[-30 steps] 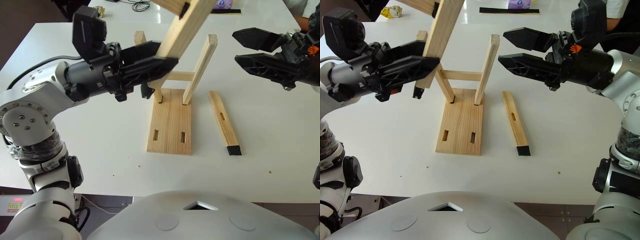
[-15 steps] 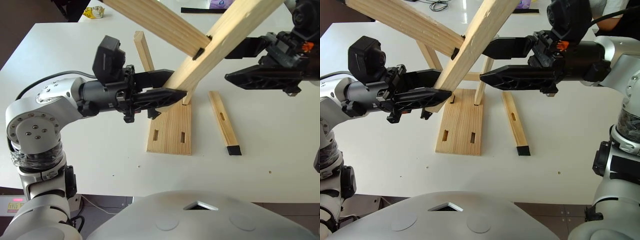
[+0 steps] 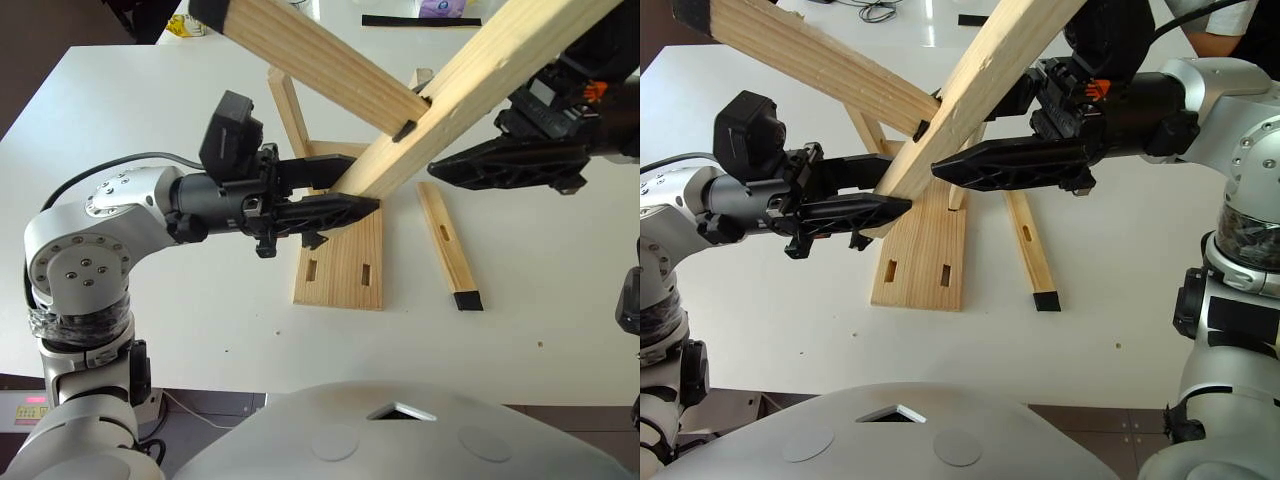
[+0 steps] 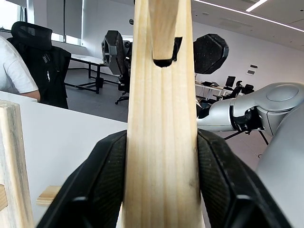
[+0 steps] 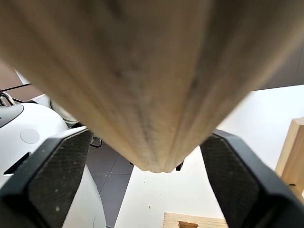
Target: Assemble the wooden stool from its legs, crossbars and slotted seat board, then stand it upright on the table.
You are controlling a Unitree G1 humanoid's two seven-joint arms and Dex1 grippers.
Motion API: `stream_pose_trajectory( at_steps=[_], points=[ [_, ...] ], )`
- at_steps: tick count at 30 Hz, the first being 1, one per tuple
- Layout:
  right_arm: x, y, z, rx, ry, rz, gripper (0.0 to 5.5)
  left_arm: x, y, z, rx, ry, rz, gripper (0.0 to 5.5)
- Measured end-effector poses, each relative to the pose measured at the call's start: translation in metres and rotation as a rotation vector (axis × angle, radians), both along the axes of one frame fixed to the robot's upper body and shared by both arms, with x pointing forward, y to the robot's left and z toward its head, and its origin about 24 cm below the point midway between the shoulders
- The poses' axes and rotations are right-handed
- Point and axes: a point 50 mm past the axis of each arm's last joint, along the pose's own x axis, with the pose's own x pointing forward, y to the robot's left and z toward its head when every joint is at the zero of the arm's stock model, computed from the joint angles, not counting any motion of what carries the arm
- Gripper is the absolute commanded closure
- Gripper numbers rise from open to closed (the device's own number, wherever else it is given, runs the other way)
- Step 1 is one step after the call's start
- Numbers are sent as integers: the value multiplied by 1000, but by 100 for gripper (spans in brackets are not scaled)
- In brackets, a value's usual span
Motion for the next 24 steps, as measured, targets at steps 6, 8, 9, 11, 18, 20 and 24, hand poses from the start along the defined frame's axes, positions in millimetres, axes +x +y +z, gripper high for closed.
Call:
stream_pose_trajectory(
  at_steps=[6,8,9,11,18,20,24],
  points=[
    [0,-1,-3,-11,2,-15,307,0,1,-1,18,-18,-12,344],
    [0,-2,-4,-15,1,-21,335,0,1,-1,18,-22,-15,344],
    [1,-2,-4,-22,-3,-34,336,0,1,-2,20,-21,-11,344],
    [1,-2,-4,-29,-8,-44,339,1,1,-3,24,-22,-4,344],
    [1,-3,-7,-42,-19,-59,343,2,1,-5,35,-28,-1,344],
    [1,-3,-7,-42,-22,-62,343,2,1,-6,37,-27,-1,344],
    [0,-4,-10,-43,-39,-71,344,4,1,-7,44,-29,4,344]
  ],
)
